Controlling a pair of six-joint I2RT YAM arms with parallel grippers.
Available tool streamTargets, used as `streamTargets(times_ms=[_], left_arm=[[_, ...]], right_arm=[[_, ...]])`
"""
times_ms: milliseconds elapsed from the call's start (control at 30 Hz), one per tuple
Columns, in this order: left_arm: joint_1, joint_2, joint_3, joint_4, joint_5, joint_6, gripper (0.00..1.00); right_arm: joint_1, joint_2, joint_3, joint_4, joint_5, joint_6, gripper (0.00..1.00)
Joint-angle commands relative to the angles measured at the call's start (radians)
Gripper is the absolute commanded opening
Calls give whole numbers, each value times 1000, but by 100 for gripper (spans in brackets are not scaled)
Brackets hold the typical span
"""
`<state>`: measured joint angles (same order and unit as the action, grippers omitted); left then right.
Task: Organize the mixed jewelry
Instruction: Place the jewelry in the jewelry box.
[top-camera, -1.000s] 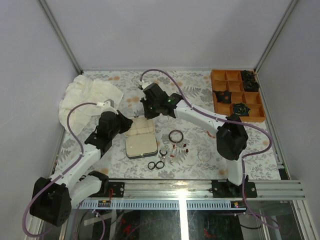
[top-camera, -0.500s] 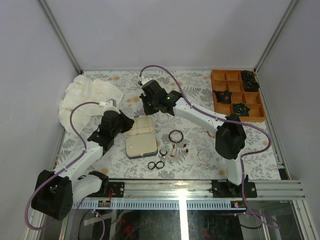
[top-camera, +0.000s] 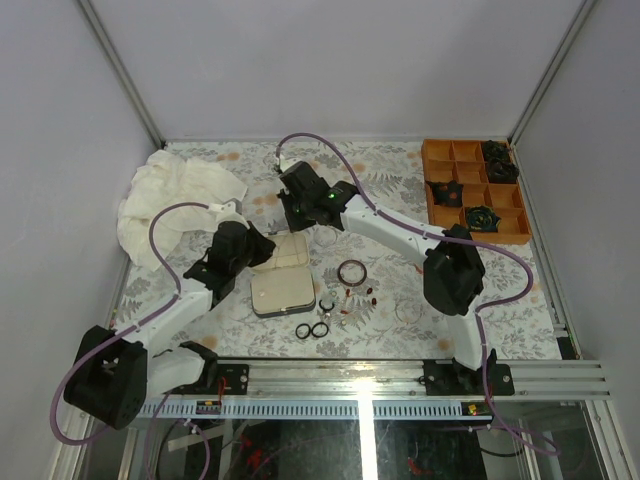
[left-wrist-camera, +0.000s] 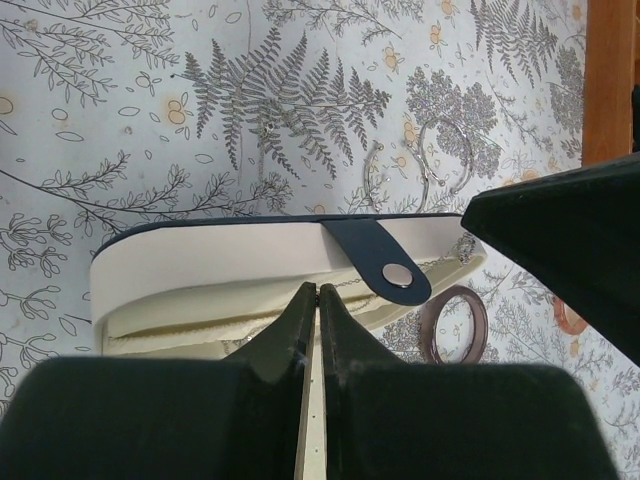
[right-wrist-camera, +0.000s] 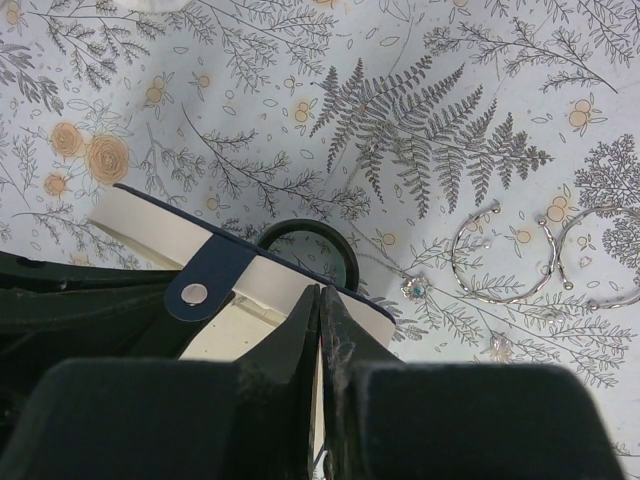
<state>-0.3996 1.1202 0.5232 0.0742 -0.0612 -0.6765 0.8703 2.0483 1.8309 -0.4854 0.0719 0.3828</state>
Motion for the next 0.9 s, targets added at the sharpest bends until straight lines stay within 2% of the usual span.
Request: streamTargets(times_ms=[0,533,867], left_arm=[[-8,-2,27,62,-49,-1,0],[-8,30,61,60,-65,8,0],[-12,68,82,57,-70,11,0]], right_arm=[[-9,5,57,10,35,-17,0],[-23,48,124,-13,45,-41,0],[-24,2,64,4,44,-42,0]])
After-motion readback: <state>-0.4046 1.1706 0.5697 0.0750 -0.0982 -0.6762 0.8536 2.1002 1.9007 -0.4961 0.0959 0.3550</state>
